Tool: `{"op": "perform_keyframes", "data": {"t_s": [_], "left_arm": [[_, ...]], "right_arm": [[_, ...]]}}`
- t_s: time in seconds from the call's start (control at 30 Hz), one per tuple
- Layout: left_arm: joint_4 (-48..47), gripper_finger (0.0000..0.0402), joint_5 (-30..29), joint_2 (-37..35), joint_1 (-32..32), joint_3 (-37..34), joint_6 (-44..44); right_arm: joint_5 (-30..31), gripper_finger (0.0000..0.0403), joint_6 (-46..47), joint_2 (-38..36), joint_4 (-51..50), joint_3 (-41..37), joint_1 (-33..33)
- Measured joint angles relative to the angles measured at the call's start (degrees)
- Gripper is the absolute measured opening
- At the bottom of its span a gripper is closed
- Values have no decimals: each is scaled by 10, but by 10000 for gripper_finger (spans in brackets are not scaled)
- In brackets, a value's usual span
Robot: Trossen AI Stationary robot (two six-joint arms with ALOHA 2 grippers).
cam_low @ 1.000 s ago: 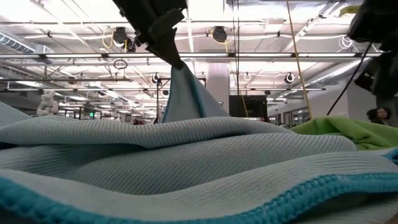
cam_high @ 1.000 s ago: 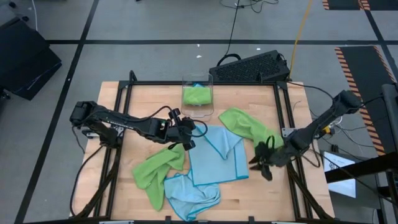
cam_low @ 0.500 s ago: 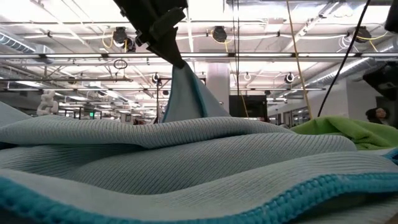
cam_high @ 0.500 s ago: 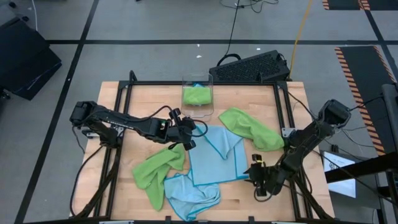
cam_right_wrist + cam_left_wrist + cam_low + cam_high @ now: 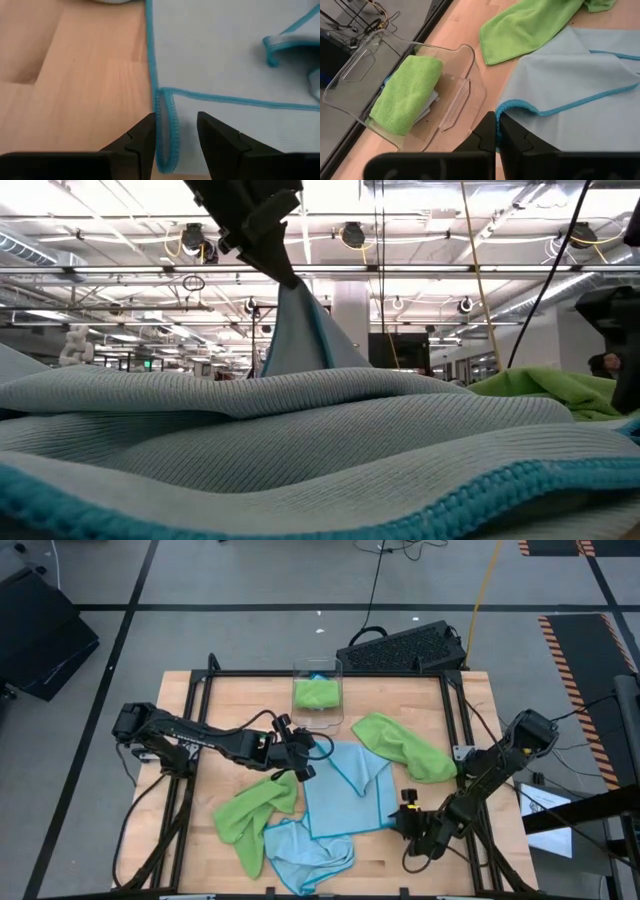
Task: Fold microfiber towels
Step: Fold the right blue towel
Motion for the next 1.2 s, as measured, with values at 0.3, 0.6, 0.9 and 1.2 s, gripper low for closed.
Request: {"op": "perform_keyframes", "data": {"t_s": [0.3,0.6,0.9,1.2], "left_arm": [[6,8,7,0,0,0,0],[13,9,10,0,0,-19,-2],[14,7,10,0,-3,-19,-1],[14,12,81,-8,-25,-18,-5]], "right_arm": [[0,20,33,0,-23,0,-1],[2,3,182,-50,-115,0,17],[32,3,379,-150,-276,0,57],[15,3,533,-170,-264,-1,79]]}}
